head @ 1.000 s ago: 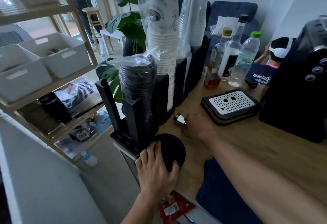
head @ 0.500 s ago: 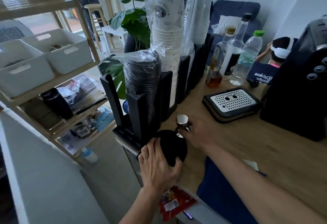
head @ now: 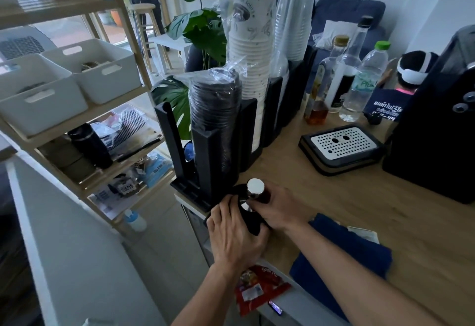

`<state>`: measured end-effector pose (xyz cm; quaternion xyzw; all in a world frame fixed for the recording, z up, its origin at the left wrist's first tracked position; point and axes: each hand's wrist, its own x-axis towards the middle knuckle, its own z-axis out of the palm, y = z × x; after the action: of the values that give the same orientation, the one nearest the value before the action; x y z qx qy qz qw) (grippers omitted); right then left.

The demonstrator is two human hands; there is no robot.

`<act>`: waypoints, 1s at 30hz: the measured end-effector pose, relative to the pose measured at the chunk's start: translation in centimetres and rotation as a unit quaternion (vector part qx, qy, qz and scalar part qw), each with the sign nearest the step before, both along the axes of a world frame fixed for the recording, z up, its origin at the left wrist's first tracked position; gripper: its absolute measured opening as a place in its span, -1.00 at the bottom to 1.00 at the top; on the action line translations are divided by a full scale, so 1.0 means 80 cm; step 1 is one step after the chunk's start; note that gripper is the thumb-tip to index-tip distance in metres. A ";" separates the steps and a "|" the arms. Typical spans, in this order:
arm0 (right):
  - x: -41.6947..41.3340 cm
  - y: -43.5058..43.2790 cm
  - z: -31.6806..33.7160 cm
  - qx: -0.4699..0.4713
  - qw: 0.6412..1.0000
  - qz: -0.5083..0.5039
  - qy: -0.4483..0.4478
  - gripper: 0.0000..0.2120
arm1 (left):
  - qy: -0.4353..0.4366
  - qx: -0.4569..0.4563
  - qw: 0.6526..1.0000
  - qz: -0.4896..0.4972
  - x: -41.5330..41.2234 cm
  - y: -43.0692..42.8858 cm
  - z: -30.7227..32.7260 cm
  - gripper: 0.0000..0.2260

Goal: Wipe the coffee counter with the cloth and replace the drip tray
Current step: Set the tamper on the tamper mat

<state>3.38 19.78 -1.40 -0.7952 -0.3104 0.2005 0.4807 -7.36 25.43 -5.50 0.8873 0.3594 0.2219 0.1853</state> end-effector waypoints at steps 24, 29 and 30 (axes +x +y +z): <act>0.035 -0.097 0.009 -0.076 0.987 -0.139 -0.017 -0.83 | -0.034 -0.137 0.988 -0.057 0.000 -0.039 0.043 -0.96; 0.072 -0.143 0.015 -0.093 0.964 -0.242 -0.049 -0.64 | -0.052 -0.174 0.973 -0.139 0.061 -0.060 0.062 -0.67; 0.083 -0.150 0.017 -0.092 0.961 -0.258 -0.047 -0.59 | -0.063 -0.178 0.970 -0.155 0.076 -0.061 0.060 -0.62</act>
<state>9.99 7.77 -0.04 -0.8975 -0.0972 0.0601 0.4259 -1.24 20.54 -0.71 0.8694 0.2387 0.1781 0.3943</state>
